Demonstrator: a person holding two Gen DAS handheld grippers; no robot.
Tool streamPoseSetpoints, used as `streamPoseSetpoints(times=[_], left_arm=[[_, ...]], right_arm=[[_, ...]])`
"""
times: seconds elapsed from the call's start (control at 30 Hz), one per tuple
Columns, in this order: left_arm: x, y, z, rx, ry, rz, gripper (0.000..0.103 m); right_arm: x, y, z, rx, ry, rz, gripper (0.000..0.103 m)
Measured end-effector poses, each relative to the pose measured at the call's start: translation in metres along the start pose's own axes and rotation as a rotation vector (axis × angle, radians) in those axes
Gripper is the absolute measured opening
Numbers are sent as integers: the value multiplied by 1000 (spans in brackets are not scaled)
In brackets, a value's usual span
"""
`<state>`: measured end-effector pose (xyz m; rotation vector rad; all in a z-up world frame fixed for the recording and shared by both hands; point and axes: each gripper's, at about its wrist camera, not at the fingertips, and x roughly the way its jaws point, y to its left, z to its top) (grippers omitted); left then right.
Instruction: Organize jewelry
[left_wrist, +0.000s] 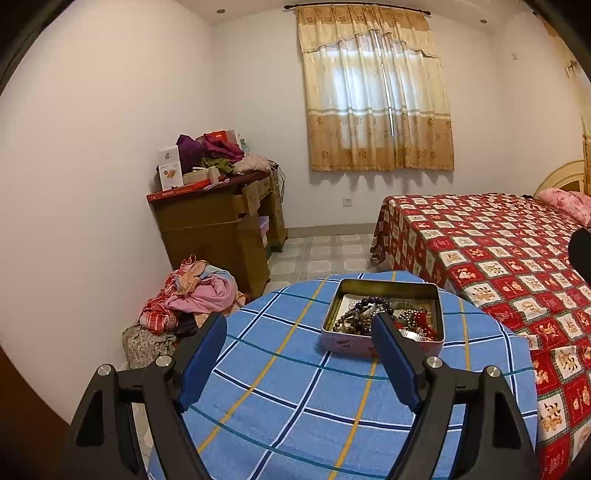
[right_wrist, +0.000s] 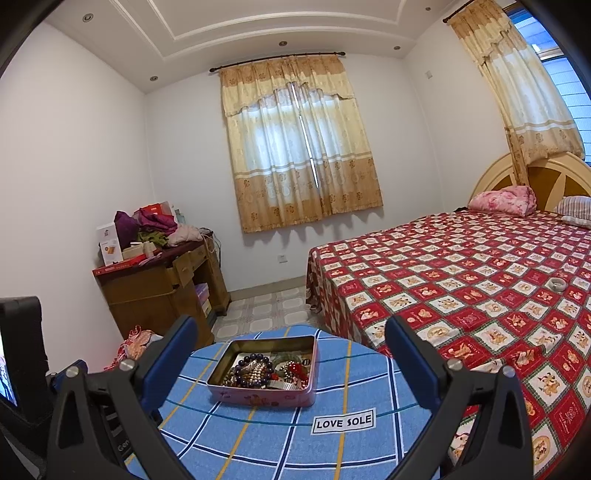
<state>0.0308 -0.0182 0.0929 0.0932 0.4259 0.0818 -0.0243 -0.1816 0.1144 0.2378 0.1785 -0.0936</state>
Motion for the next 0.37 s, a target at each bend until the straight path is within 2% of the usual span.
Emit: streamPoseSetpoints(times=[0.1,0.23,0.37], left_arm=[[-1,2,1,-10,-7,-31,80],[-1,1,2,-2,-18,-14,80],[5,0,2,-1,8,-15,80]], right_arm=[[-1,-1,0,3,2,3,103],[2,2,-3,3,9,7,103],[4,1,-3,3,15,1,103]])
